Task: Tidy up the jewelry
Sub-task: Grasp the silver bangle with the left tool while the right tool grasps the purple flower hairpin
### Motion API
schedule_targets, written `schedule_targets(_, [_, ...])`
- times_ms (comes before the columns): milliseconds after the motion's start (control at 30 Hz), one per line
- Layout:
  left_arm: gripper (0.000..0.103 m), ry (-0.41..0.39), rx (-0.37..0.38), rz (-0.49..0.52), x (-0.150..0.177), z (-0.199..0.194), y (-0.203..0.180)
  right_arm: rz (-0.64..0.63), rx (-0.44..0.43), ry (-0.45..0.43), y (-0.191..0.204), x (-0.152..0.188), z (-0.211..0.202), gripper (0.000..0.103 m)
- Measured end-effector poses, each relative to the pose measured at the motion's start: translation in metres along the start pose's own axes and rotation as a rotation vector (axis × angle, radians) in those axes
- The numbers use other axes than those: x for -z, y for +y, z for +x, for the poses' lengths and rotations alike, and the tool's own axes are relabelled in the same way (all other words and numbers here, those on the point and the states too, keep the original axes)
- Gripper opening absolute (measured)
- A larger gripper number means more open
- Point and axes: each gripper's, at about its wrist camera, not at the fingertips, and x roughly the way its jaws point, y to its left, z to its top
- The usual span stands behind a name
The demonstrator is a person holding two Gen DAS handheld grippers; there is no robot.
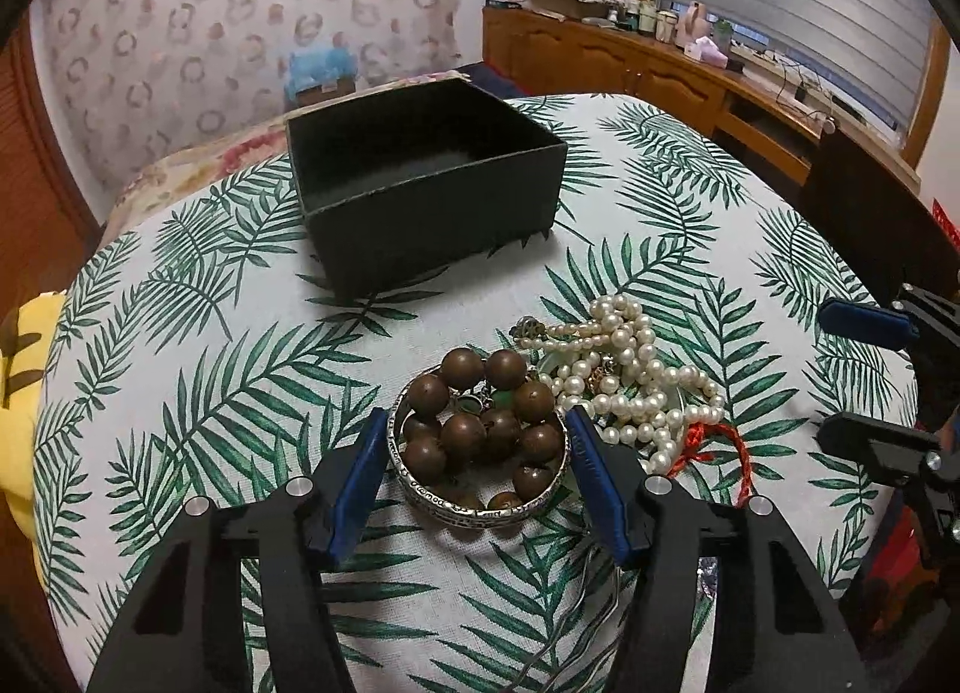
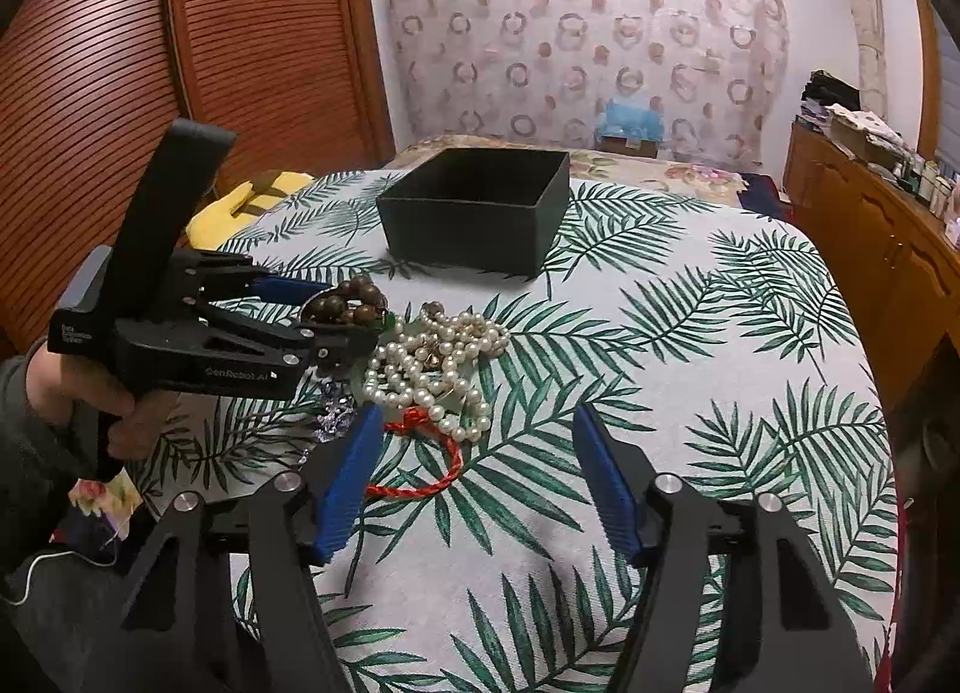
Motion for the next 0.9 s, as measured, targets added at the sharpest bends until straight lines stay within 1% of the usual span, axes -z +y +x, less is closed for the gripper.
schedule_targets(33, [0.057, -0.007, 0.002, -0.003, 0.000, -0.002, 0.001, -0.003, -0.003, 0.005, 0.000, 0.001, 0.001, 0.063])
schedule_targets(100, [0.057, -0.029, 0.000, -0.010, 0.001, -0.007, 0.002, -0.007, -0.005, 0.014, 0.001, 0.001, 0.004, 0.055])
schedule_targets(167, [0.057, -0.055, 0.001, -0.021, 0.001, -0.014, 0.003, -0.008, -0.012, 0.024, 0.002, 0.002, 0.007, 0.050])
schedule_targets(267, [0.057, -0.107, -0.004, -0.036, 0.001, -0.029, 0.004, -0.012, -0.025, 0.033, 0.005, 0.002, 0.009, 0.049])
schedule_targets(333, [0.057, -0.128, -0.007, -0.045, 0.001, -0.037, 0.005, -0.017, -0.037, 0.036, 0.008, 0.002, 0.010, 0.049])
schedule_targets(467, [0.057, -0.160, -0.012, -0.067, 0.004, -0.053, 0.010, -0.026, -0.070, 0.046, 0.018, 0.000, 0.013, 0.049])
schedule_targets(667, [0.057, -0.202, -0.019, -0.117, 0.015, -0.074, 0.021, -0.062, -0.132, 0.076, 0.042, -0.001, 0.022, 0.041])
schedule_targets(800, [0.057, -0.227, -0.029, -0.133, 0.021, -0.086, 0.028, -0.072, -0.153, 0.103, 0.051, -0.001, 0.030, 0.040])
schedule_targets(900, [0.057, -0.246, -0.052, -0.137, 0.024, -0.094, 0.032, -0.076, -0.158, 0.124, 0.054, -0.001, 0.036, 0.039])
